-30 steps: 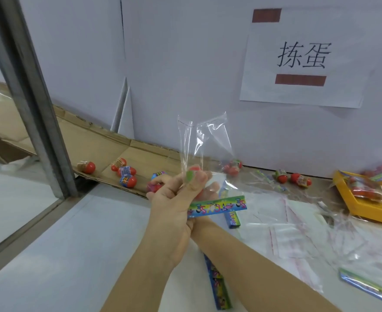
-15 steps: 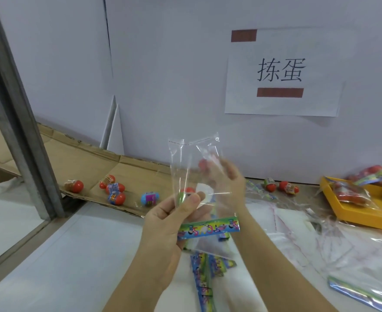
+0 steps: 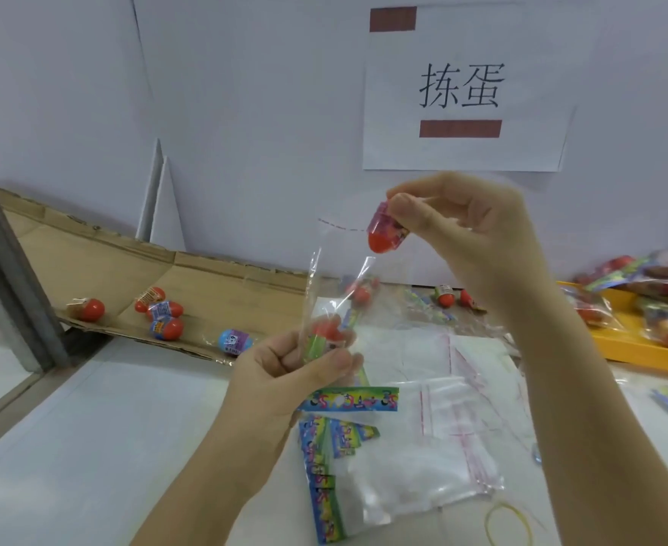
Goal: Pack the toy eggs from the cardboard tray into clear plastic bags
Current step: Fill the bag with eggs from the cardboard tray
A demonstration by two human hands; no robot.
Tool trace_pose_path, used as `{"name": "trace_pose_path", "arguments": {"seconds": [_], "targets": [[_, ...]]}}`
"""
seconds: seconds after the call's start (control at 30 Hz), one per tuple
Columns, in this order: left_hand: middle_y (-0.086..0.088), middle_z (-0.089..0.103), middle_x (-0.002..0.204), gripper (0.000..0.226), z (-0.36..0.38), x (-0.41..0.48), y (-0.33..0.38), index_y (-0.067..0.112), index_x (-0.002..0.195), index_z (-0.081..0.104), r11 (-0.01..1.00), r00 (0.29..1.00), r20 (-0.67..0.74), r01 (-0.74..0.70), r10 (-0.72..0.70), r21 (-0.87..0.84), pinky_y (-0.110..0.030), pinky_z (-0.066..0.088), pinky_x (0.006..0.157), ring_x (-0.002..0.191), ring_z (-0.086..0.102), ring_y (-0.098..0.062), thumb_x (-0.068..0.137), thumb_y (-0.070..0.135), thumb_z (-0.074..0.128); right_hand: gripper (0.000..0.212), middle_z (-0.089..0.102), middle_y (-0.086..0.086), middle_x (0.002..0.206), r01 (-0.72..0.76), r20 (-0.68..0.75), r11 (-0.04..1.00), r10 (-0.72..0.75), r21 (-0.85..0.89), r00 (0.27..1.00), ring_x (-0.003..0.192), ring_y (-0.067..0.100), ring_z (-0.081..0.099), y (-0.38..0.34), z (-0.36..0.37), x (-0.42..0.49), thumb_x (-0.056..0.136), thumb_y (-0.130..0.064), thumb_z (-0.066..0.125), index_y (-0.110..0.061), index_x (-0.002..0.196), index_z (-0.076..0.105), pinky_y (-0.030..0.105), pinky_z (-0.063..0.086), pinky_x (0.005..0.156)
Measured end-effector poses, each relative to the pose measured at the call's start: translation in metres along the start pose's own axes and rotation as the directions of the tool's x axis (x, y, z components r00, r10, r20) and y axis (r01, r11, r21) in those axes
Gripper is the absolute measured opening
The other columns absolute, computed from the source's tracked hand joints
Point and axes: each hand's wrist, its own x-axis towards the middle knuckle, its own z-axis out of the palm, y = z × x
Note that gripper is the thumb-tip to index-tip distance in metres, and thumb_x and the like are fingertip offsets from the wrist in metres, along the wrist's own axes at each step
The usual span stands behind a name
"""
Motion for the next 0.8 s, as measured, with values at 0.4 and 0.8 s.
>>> {"name": "trace_pose_path", "arguments": {"seconds": [0.4,0.8], "targets": [[-0.013,0.074,0.106,0.051,-0.003,0.001,0.005,0.013,0.101,0.078,0.999,0.998,0.067,0.019,-0.016,-0.049,-0.025,0.058,0.067,0.089,0.074,-0.025,0.053,0.025,0.092,0.019,0.073,-0.013,0.082,-0.056,0.251,0.991,0.085,-0.121,0.964,0.088,0.005,0.067,-0.005,0.007,-0.002,0.081,-0.049,0.066,-0.034,0.088,0.074,0.042,0.051,0.092],[-0.012,0.076,0.094,0.037,-0.001,-0.002,0.007,0.010,0.092,0.079,0.997,0.999,0.032,0.017,-0.015,-0.069,-0.023,0.057,0.062,0.079,0.075,-0.021,0.056,0.020,0.076,0.046,0.070,-0.011,0.081,-0.068,0.374,0.979,0.136,-0.190,0.917,0.087,0.005,0.063,-0.014,0.011,-0.006,0.061,-0.073,0.064,-0.037,0.088,0.074,0.036,0.050,0.088]]}}
